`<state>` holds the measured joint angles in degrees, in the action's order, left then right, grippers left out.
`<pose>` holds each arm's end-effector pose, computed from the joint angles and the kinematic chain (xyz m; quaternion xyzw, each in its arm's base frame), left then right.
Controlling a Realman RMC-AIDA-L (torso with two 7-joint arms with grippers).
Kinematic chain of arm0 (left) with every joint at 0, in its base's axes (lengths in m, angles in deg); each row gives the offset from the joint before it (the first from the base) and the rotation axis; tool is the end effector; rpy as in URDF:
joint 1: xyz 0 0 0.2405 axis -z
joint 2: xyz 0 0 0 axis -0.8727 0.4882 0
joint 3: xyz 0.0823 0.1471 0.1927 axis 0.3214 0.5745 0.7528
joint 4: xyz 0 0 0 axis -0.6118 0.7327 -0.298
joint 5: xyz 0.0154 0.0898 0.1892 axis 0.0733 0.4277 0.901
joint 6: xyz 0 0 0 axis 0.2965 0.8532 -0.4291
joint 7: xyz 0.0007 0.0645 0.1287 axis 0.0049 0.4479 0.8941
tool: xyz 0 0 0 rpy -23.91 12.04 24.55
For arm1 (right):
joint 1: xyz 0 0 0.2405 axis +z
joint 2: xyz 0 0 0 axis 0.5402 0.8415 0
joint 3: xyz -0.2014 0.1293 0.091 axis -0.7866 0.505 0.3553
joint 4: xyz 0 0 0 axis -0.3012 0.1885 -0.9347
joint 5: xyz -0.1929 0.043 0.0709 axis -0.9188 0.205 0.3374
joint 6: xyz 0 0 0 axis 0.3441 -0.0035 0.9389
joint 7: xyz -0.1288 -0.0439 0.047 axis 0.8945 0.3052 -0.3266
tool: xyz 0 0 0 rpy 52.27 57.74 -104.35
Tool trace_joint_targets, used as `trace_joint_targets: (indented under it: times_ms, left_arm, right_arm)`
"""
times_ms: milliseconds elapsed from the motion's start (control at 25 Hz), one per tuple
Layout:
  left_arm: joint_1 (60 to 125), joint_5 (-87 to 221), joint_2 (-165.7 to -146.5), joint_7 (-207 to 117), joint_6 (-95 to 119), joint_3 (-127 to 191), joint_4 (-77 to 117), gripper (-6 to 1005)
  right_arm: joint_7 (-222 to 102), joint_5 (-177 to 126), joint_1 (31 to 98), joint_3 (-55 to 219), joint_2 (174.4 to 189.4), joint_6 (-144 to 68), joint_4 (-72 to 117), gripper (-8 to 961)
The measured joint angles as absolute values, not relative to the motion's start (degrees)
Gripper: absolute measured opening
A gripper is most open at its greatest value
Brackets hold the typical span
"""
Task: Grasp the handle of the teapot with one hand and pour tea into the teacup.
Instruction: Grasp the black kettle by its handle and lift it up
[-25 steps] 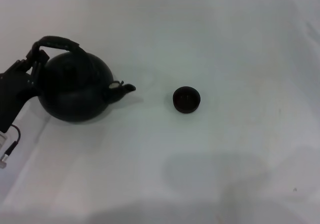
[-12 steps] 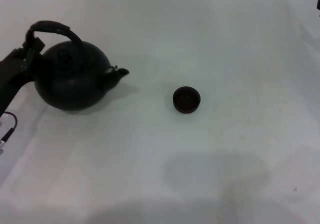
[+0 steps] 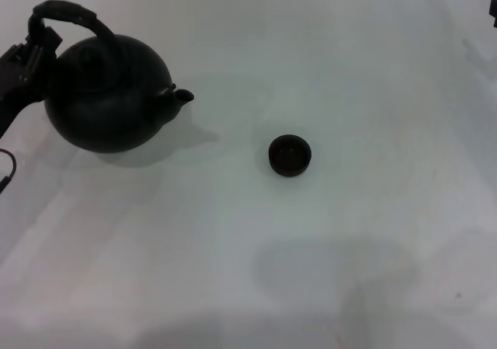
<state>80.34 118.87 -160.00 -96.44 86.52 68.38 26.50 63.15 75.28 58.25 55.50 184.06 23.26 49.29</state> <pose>-0.3320 0.2857 -0.0008 -0.7151 -0.3389 -0.4569 0.4062 0.3672 0.3701 0.0726 -0.8042 0.2725 0.1622 0.5027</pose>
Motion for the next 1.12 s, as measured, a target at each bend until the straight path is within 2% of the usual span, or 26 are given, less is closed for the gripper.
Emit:
trace_joint_targets:
  times_ms: [400, 920, 1120]
  left_arm:
    - [81.2, 124.3, -160.43, -104.4, 75.4, 72.4, 41.2, 172]
    - [81.2, 124.8, -160.17, -116.5, 48.6, 102.9, 67.0, 169]
    - [80.1, 132.9, -160.1, -124.9, 45.0, 108.2, 75.8, 169]
  right_arm:
    - [63.7, 75.6, 58.5, 55.5, 184.16, 23.5, 48.5, 860]
    - [64.2, 77.8, 58.0, 56.1, 184.23, 27.4, 47.1, 860]
    - [64.7, 79.6, 57.4, 56.2, 184.15, 28.8, 47.1, 860]
